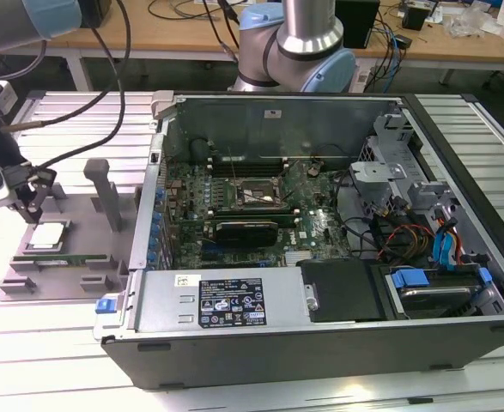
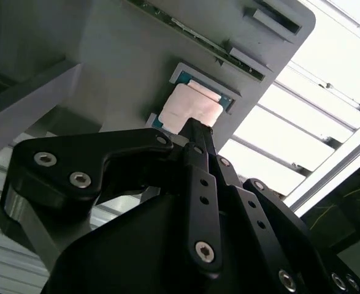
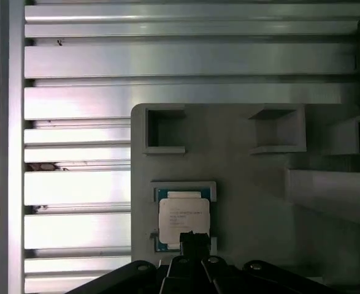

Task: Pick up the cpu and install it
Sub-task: 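Pick up the cpu and move it towards the insertion slot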

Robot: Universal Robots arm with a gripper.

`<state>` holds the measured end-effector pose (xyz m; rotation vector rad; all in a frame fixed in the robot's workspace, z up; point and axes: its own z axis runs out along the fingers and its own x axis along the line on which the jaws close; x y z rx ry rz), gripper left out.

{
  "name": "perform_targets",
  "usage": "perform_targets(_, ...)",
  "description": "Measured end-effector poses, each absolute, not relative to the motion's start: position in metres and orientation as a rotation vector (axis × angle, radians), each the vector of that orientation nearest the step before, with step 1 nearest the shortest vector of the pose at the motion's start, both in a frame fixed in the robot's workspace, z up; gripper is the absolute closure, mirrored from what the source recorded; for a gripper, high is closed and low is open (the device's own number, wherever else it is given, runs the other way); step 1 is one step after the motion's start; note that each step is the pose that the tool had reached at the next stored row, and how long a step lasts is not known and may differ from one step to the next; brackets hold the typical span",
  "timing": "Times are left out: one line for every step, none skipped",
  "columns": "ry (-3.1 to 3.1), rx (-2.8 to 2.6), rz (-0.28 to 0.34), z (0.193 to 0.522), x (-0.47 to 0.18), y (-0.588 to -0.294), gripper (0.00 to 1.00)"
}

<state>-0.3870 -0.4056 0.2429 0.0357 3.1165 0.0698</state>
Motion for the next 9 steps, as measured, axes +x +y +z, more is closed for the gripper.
perform_targets(3.117, 0.035, 0.07, 0.241, -0.387, -0.406, 0.89)
perform_targets(3.117, 0.035, 0.07, 0.24, -0.388, -0.406, 0.89)
perform_targets(3.117, 0.034, 0.07, 0.239, -0.388, -0.406, 0.89)
perform_targets(3.117, 0.034, 0.07, 0.237, -0.388, -0.406, 0.89)
perform_targets(3.117, 0.033, 0.07, 0.236, -0.388, -0.406, 0.89)
perform_targets(3.117, 0.031, 0.07, 0.234, -0.389, -0.406, 0.89)
perform_targets(3.117, 0.029, 0.07, 0.232, -0.389, -0.406, 0.89)
perform_targets(3.117, 0.025, 0.07, 0.23, -0.389, -0.407, 0.89)
perform_targets(3.117, 0.021, 0.07, 0.227, -0.39, -0.407, 0.89)
